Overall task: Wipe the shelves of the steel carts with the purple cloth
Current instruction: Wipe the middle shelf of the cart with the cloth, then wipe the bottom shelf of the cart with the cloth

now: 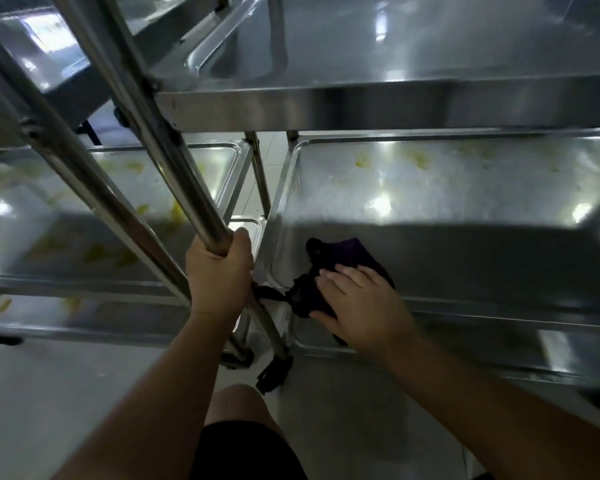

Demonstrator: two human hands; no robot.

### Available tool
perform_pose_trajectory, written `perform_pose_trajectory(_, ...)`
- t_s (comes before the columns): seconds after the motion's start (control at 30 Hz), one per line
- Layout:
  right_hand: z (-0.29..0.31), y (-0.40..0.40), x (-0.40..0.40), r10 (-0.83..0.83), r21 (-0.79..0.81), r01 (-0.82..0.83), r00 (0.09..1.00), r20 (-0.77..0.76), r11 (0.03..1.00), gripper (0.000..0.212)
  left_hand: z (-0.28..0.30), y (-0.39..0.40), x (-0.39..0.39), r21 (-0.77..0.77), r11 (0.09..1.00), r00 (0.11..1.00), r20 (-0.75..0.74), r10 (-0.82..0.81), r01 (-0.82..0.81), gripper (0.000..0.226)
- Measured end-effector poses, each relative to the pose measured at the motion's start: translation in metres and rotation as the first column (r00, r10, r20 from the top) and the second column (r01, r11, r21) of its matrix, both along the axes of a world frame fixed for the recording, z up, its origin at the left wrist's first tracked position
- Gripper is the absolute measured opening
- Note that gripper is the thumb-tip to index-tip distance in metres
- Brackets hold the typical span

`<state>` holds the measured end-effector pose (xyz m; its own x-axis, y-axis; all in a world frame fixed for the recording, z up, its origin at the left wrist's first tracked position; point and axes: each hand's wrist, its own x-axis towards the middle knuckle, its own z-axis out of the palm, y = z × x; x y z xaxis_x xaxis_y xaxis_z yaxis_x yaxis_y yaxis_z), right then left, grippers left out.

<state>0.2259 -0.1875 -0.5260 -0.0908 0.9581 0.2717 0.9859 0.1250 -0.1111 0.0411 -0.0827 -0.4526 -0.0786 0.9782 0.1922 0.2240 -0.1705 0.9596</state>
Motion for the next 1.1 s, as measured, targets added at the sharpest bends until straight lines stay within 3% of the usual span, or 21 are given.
perform_pose_trajectory(0.13,0.000,-0.010,0.012,0.004,0.071,-0.008,0.998,0.055,0.997,0.046,0.001,-0.003,0.002,-0.028,0.999,1.000,0.008,0.017,-0.017,0.033)
perform_pose_trajectory(0.27,0.009,-0.028,0.018,-0.029,0.021,0.028,0.998,0.048,0.999,0.040,0.006,-0.003,0.000,-0.079,0.997,0.998,-0.061,0.014,-0.019,0.031)
perform_pose_trajectory(0.37,0.027,-0.047,0.027,-0.114,-0.059,0.117,0.992,0.046,0.991,0.038,0.017,-0.008,-0.007,-0.213,0.977,0.985,-0.168,-0.030,-0.007,0.025)
perform_pose_trajectory(0.5,0.063,-0.067,0.042,-0.204,-0.296,0.214,0.977,0.065,0.931,0.033,0.035,-0.011,-0.016,-0.400,0.916,0.939,-0.315,-0.136,-0.001,0.027)
perform_pose_trajectory(0.6,0.097,-0.087,0.053,-0.327,-0.487,0.329,0.941,0.091,0.809,0.031,0.052,-0.025,-0.019,-0.529,0.847,0.799,-0.530,-0.285,-0.048,0.031)
perform_pose_trajectory(0.77,0.183,-0.136,0.043,-0.523,-0.737,0.314,0.850,-0.063,0.599,0.031,0.113,-0.118,-0.014,-0.772,0.635,0.648,-0.494,-0.580,-0.020,0.050)
perform_pose_trajectory(0.87,0.254,-0.171,0.031,-0.473,-0.753,0.279,0.880,-0.048,0.596,0.034,0.179,-0.169,-0.003,-0.829,0.556,0.405,-0.491,-0.772,0.055,0.061)
perform_pose_trajectory(1.0,0.348,-0.215,0.027,-0.453,-0.795,0.269,0.892,-0.008,0.544,0.027,0.270,-0.209,0.013,-0.819,0.551,0.000,-0.558,-0.830,0.161,0.057)
perform_pose_trajectory(1.1,0.405,-0.244,0.033,-0.474,-0.823,0.291,0.880,0.030,0.488,0.022,0.318,-0.226,0.028,-0.820,0.524,-0.128,-0.559,-0.819,0.230,0.057)
